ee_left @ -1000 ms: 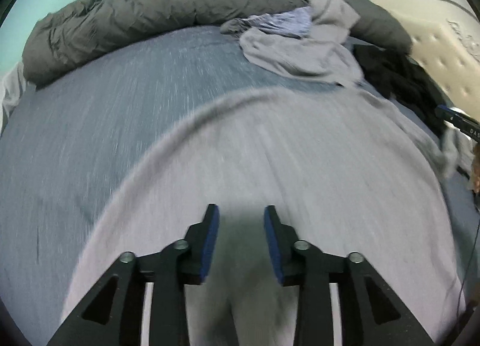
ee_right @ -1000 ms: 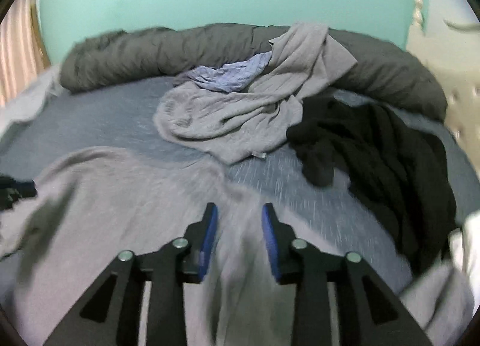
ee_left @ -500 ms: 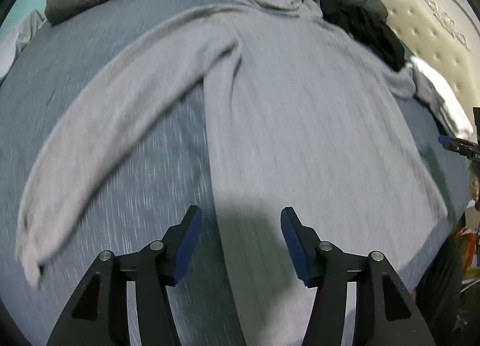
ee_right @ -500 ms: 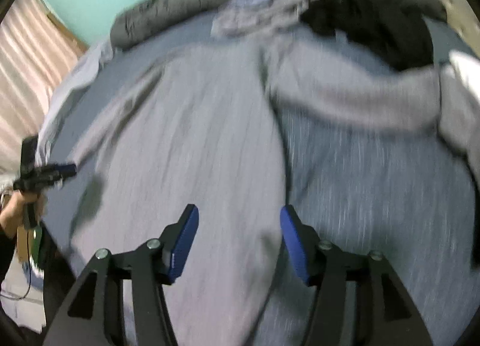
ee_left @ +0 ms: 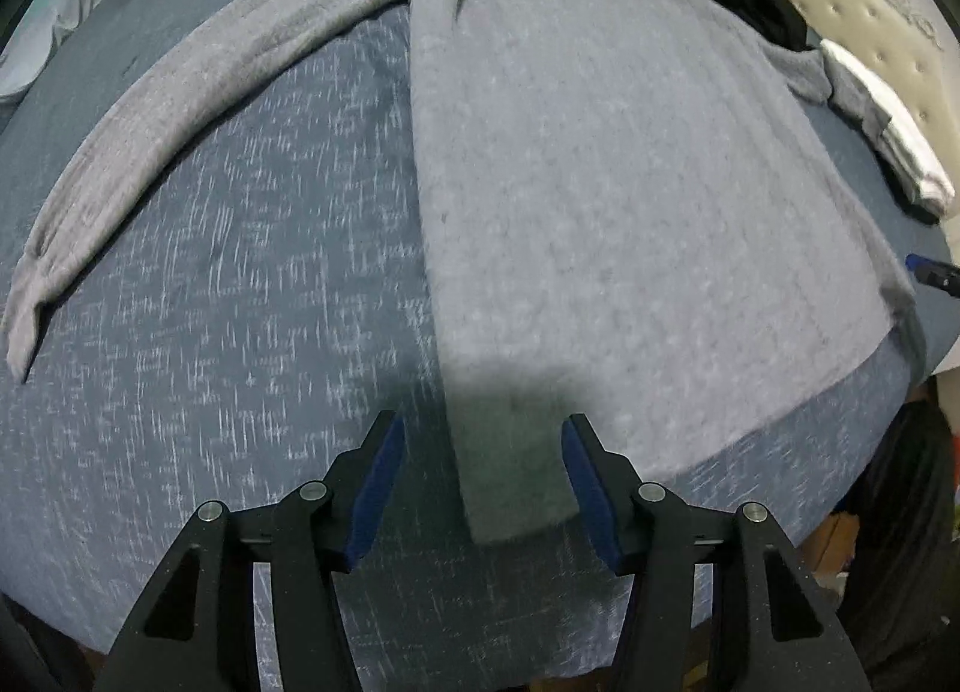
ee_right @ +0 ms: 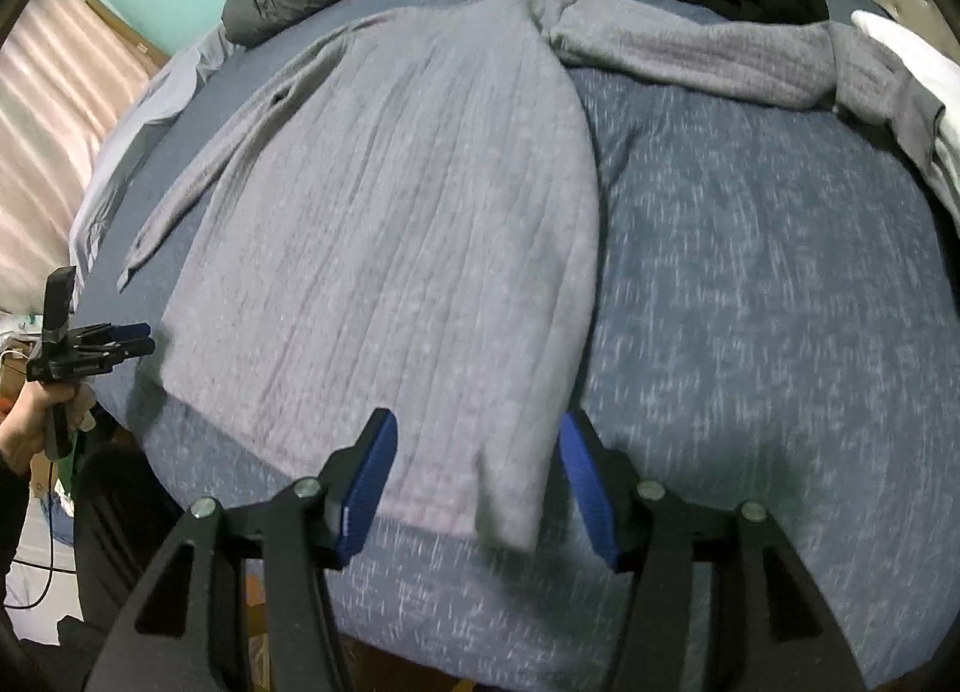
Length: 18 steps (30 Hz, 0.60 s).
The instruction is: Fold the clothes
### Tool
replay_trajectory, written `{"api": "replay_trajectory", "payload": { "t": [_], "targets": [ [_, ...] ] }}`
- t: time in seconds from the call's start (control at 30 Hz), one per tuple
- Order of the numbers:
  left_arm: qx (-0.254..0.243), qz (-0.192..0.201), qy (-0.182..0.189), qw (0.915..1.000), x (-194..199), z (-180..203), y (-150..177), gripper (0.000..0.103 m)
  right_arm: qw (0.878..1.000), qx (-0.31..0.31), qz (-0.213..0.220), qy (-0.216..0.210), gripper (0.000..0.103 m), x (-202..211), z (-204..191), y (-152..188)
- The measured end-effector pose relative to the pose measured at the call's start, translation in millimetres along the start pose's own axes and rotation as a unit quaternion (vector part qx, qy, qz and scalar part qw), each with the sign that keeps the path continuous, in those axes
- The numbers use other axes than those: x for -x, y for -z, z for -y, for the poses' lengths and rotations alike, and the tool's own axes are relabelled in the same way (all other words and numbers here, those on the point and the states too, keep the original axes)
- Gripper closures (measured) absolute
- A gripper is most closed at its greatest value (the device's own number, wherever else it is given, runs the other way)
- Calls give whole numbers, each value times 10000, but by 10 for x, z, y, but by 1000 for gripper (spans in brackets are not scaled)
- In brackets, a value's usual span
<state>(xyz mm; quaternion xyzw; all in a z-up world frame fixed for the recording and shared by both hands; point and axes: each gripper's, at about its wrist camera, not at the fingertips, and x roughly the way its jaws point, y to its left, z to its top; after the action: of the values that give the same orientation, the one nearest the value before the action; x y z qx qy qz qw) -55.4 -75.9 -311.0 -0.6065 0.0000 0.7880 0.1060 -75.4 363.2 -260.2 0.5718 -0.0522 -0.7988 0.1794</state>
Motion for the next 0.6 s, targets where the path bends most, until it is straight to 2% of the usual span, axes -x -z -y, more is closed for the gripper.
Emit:
{"api": "replay_trajectory", "payload": {
  "t": [0.03,0.1,0.17,0.23,0.3,0.6],
  "targets": [
    [34,4,34,10000,-11,-13,21,45,10000,-8,-21,26,45,-13,-7,33],
    [122,17,121,9999,-31,-46,58,53,9999,-61,-11,99,45,-27,-2,73],
    [166,37,196,9997,-53,-67,90,76,9997,-204,37,117,45,-29,28,118],
    [151,92,285,9994,-50,-59,116,91,9994,-310,63,101,45,-31,45,158],
    [100,185,365,9991,-24,-29,141,98,9993,-358,47,115,45,-47,46,191],
    [155,610,546,9965,286,-42,274,99,9983,-564,-39,125,46,-152,66,210]
  ]
}}
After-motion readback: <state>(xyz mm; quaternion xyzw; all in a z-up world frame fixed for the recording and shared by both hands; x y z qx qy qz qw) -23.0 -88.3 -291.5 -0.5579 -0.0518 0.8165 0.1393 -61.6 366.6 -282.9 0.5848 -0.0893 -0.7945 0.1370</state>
